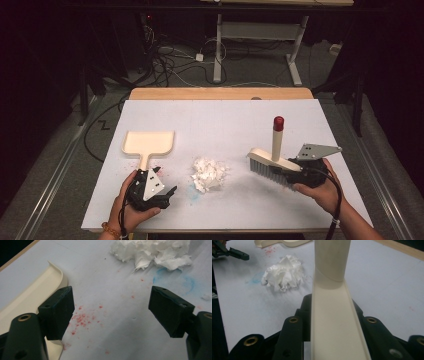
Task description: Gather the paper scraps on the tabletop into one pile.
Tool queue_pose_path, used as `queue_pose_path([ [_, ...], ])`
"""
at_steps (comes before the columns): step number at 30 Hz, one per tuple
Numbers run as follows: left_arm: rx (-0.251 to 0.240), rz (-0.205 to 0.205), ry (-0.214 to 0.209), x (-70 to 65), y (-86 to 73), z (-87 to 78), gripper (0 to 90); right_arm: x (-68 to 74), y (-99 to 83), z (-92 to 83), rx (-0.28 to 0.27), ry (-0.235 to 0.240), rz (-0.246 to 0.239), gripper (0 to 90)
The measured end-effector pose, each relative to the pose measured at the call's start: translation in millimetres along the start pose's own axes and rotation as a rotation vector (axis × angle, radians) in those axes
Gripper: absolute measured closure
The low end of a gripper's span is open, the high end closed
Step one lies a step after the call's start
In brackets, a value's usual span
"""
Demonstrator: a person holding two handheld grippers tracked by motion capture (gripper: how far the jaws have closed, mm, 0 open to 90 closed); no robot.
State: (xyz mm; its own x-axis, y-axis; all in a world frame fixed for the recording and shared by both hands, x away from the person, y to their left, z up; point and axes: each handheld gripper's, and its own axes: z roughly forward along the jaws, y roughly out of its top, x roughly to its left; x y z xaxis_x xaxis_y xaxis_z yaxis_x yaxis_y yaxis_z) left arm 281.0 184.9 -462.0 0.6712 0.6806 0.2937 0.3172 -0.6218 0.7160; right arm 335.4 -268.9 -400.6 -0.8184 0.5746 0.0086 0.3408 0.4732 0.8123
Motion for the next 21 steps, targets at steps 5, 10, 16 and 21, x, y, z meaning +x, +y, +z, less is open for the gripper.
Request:
queue_pose_path([
  [5,0.001,-0.001,0.001,-0.2,0.3,0.9,20.2,-1.1,-10.4,-13.6,0.022,0.031,0.014,67.5],
  [10,0.004,-0.002,-0.003,0.7,0.3,2.7,20.2,-2.2,-16.4,-20.3,0.049,0.123,0.070,67.5],
  [16,0.011,0.013,-0.007,-3.0,0.7,1.5,20.2,-13.6,-20.8,-11.5,0.129,0.208,0.155,67.4],
  [21,0.014,0.016,-0.007,-3.6,0.0,0.5,20.2,-31.9,-21.6,2.2,0.190,0.215,0.212,67.5],
])
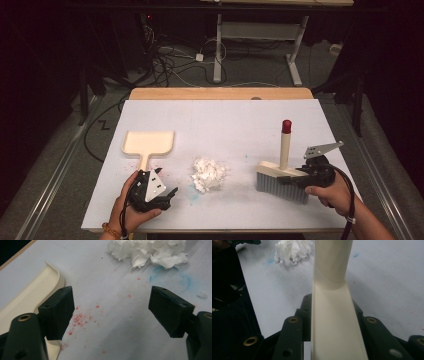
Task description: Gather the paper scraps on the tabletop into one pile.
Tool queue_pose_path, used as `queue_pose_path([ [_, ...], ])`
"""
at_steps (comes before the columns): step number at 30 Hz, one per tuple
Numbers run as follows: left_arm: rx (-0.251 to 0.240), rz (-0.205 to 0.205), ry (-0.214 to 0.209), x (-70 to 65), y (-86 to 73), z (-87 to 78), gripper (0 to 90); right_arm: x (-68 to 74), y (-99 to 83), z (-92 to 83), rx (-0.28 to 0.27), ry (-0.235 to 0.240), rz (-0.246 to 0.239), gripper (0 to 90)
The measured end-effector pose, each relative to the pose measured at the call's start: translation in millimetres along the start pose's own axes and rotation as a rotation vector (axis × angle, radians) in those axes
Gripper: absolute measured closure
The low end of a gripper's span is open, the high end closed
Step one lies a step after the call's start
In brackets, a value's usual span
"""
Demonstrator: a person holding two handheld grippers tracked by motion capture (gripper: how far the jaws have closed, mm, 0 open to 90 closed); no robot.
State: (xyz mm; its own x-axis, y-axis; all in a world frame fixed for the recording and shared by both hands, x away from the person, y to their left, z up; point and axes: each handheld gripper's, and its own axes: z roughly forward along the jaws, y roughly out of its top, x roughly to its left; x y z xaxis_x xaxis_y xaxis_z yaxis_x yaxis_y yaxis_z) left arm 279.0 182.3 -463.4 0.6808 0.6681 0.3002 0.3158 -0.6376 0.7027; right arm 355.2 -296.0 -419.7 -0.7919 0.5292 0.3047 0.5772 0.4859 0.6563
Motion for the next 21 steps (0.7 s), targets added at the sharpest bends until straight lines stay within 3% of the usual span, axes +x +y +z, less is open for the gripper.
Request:
queue_pose_path([
  [3,0.006,0.004,-0.005,-0.1,0.1,1.3,20.2,-12.3,5.2,2.8,0.027,0.006,0.015,67.2],
  [11,0.012,0.014,-0.016,-1.2,1.0,3.7,20.2,-37.6,18.5,17.0,0.070,-0.040,0.055,60.5],
  [13,0.011,0.016,-0.016,-1.3,0.9,4.1,20.2,-43.8,21.0,18.6,0.071,-0.023,0.055,58.4],
  [15,0.012,0.017,-0.019,-1.3,1.0,4.5,20.2,-47.0,24.5,17.2,0.054,-0.042,0.053,54.5],
  [16,0.013,0.018,-0.019,-1.3,1.2,4.7,20.2,-47.0,27.0,15.3,0.043,-0.075,0.035,48.1],
  [17,0.013,0.019,-0.020,-1.4,1.4,5.1,20.2,-46.9,29.8,14.4,0.060,-0.144,0.004,42.2],
  [18,0.013,0.019,-0.022,-1.5,1.7,5.6,20.2,-46.7,32.3,14.6,0.085,-0.215,-0.020,40.7],
  [19,0.011,0.019,-0.025,-1.8,1.8,6.3,20.2,-47.9,33.7,14.2,0.078,-0.249,-0.051,42.2],
  [21,0.017,0.025,-0.028,-2.3,2.5,7.4,20.2,-52.3,35.3,12.0,0.040,-0.244,-0.040,44.8],
])
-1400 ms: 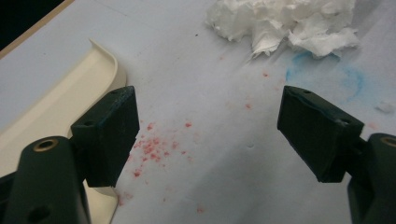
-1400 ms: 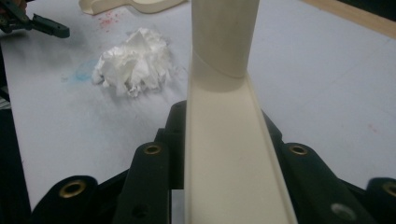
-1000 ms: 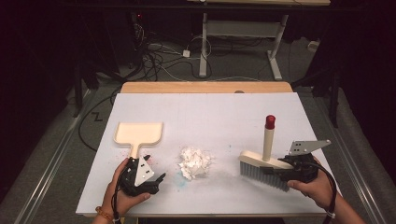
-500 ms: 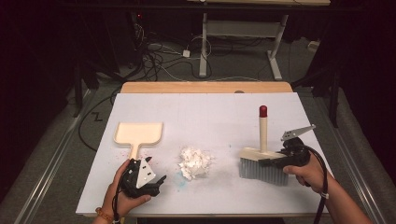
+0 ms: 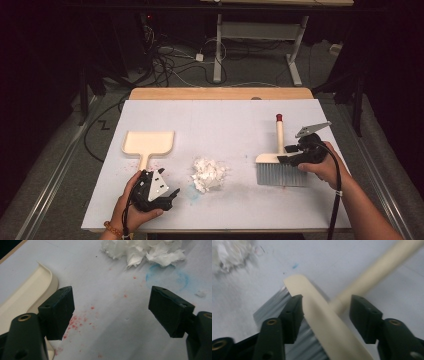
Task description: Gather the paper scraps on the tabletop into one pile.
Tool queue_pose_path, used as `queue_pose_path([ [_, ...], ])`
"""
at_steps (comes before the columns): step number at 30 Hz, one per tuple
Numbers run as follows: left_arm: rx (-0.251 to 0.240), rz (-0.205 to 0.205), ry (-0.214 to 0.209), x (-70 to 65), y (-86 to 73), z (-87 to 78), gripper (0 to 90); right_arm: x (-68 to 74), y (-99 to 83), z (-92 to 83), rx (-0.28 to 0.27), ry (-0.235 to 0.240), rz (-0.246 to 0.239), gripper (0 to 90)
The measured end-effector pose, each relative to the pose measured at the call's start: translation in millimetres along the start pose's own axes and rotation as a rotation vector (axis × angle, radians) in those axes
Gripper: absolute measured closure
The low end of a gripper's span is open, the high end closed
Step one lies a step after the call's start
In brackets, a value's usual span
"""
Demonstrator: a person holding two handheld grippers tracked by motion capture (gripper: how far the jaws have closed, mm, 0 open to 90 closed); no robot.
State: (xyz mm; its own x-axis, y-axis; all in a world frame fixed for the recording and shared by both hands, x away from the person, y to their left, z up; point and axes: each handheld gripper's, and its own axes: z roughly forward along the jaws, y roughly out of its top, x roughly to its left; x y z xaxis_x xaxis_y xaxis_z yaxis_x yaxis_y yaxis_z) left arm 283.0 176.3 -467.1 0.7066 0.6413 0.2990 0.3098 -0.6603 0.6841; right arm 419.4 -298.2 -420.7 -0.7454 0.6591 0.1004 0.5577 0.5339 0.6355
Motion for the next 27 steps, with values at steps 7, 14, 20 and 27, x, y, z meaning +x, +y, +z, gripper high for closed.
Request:
queue_pose_path([
  [7,-0.002,0.001,-0.001,0.0,0.7,0.3,20.2,1.8,0.4,-0.7,-0.053,-0.075,-0.046,43.9],
  [14,-0.026,-0.013,0.008,2.7,2.0,-1.9,20.2,19.9,-9.1,-18.2,-0.226,-0.172,-0.115,37.6],
  [20,-0.040,-0.025,0.011,6.0,3.1,-1.3,20.2,42.9,-23.0,-32.3,-0.396,-0.276,-0.142,27.5],
  [27,-0.054,-0.042,0.028,7.1,1.3,-6.4,19.8,63.7,-47.5,-38.0,-0.464,-0.360,-0.145,20.8],
])
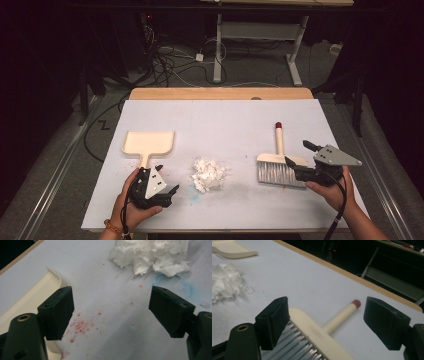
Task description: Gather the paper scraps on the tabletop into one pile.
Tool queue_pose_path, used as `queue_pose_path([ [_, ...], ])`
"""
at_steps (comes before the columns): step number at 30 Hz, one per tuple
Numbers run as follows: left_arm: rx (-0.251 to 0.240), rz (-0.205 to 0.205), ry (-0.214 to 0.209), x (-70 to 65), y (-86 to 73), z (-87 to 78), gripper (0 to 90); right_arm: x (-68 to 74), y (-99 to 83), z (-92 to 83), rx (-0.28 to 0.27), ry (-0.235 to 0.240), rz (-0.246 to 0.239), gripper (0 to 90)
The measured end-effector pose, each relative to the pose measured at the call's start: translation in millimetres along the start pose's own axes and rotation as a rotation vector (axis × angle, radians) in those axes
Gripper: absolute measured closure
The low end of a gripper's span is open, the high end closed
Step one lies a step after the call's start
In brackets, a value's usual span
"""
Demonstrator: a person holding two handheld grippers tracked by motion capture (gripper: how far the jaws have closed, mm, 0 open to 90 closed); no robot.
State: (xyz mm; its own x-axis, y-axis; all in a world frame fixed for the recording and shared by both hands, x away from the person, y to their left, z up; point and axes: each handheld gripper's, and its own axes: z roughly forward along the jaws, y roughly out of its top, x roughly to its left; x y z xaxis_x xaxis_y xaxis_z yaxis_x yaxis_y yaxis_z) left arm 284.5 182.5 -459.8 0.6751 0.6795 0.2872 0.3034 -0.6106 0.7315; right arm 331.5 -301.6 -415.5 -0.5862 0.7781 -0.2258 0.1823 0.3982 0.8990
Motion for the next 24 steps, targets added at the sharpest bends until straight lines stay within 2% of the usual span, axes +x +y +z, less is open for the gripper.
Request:
queue_pose_path([
  [2,-0.007,-0.010,0.010,1.4,-0.1,-1.1,19.6,5.6,-6.8,-6.4,-0.006,-0.021,-0.015,19.8],
  [4,-0.013,-0.016,0.016,2.1,-0.1,-1.5,19.5,10.7,-15.6,-11.2,-0.017,-0.008,-0.011,19.8],
  [6,-0.013,-0.009,0.024,1.8,-0.1,-2.6,19.5,16.7,-22.2,-13.6,-0.015,-0.018,-0.036,20.0],
  [7,-0.015,-0.008,0.026,1.6,-0.1,-3.4,19.6,19.0,-23.4,-13.5,-0.011,-0.008,-0.051,20.1],
  [13,-0.035,-0.014,0.038,0.3,-1.6,-9.4,19.3,25.9,-19.6,-18.2,-0.052,-0.028,-0.074,20.2],
  [24,-0.032,-0.013,0.041,1.9,-2.2,-7.9,19.3,28.4,-18.0,-18.3,-0.051,-0.032,-0.090,20.3],
])
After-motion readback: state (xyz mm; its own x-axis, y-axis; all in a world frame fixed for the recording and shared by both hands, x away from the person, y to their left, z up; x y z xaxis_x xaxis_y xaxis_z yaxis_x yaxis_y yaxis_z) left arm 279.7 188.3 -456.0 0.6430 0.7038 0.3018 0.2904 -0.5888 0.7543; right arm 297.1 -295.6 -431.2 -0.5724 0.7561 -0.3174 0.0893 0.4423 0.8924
